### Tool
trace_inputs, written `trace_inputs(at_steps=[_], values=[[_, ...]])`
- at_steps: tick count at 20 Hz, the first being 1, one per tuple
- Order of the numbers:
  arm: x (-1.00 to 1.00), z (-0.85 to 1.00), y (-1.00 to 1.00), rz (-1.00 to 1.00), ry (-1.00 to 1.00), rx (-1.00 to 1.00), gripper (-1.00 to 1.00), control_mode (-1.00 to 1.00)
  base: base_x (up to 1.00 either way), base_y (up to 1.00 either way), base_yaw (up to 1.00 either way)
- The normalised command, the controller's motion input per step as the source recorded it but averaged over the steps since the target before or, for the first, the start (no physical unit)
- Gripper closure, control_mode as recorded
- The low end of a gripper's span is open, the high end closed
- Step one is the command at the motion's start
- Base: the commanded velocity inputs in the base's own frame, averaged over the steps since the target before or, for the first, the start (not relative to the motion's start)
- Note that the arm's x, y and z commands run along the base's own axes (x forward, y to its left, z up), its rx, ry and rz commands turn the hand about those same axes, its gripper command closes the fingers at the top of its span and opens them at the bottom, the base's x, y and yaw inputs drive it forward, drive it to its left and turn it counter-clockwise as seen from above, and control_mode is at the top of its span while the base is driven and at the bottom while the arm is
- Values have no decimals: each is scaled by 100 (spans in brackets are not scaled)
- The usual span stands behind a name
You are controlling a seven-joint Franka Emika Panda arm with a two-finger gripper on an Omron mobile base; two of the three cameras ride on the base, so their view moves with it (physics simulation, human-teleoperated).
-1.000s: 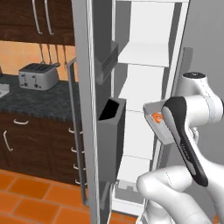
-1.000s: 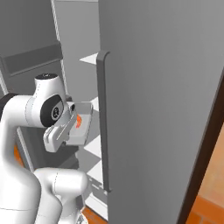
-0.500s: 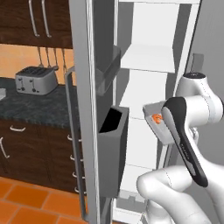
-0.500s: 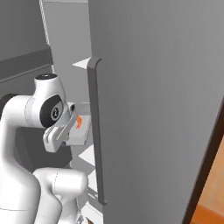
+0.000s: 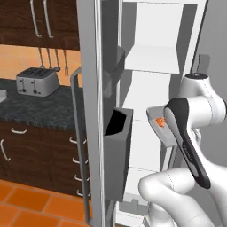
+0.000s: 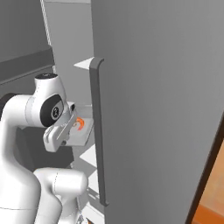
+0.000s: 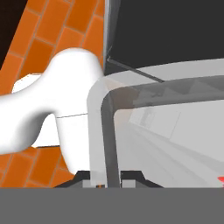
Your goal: Take the meat container that has the shrimp and place it on the second highest rack of the freezer. Then take the vegetable container that has the garlic and corn and place it on the highest rack of the freezer.
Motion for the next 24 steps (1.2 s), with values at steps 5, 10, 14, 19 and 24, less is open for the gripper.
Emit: trace_inputs(at_steps=[5,10,14,19,24], values=[[0,0,0,0,0,0,100,100,20,31,0],[0,0,0,0,0,0,100,100,0,7,1],[32,9,15,-1,0,0,100,-100,0,0,0],[71,8,10,-6,0,0,100,-100,0,0,0],[69,-2,0,-6,0,1,100,-100,0,0,0]])
